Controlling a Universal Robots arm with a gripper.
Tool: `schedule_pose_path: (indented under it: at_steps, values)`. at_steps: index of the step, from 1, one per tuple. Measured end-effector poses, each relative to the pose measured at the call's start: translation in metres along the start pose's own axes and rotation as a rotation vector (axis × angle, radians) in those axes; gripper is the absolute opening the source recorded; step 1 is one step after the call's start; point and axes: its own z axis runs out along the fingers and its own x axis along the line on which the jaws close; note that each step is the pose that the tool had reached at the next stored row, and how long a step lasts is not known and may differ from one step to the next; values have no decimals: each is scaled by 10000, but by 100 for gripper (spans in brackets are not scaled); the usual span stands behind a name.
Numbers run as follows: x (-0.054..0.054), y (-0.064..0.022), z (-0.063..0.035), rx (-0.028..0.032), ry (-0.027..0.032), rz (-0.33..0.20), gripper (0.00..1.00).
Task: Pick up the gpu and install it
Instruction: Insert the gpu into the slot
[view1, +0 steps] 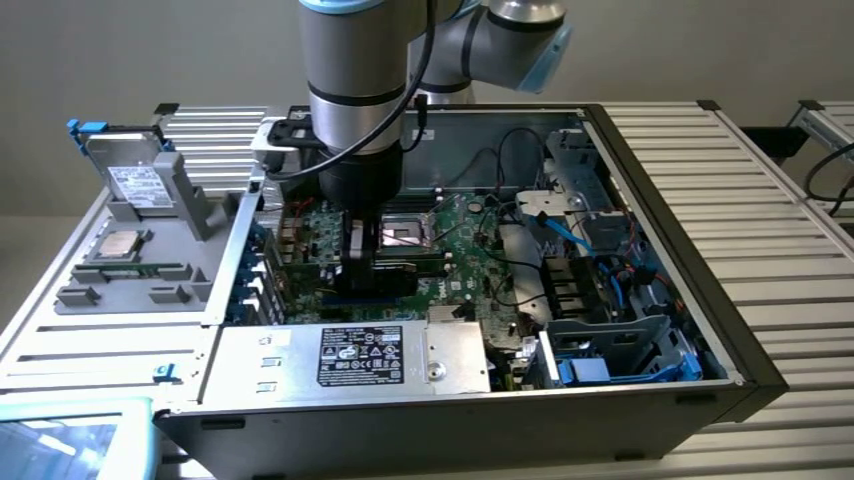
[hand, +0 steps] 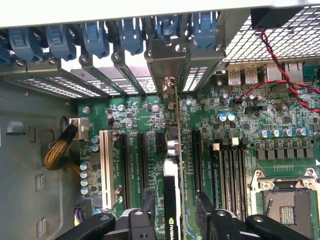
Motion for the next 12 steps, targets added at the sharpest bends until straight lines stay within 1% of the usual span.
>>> schedule_pose_path:
  at_steps: [1, 2, 5, 6, 7, 12]
  values:
    - [0, 0, 0, 0, 0, 0, 46]
    - [0, 0, 0, 0, 0, 1, 39]
    - [0, 0, 0, 0, -1, 0, 39]
    - [0, 0, 0, 0, 0, 0, 37]
    - [0, 0, 0, 0, 0, 0, 30]
    - [0, 0, 0, 0, 0, 0, 30]
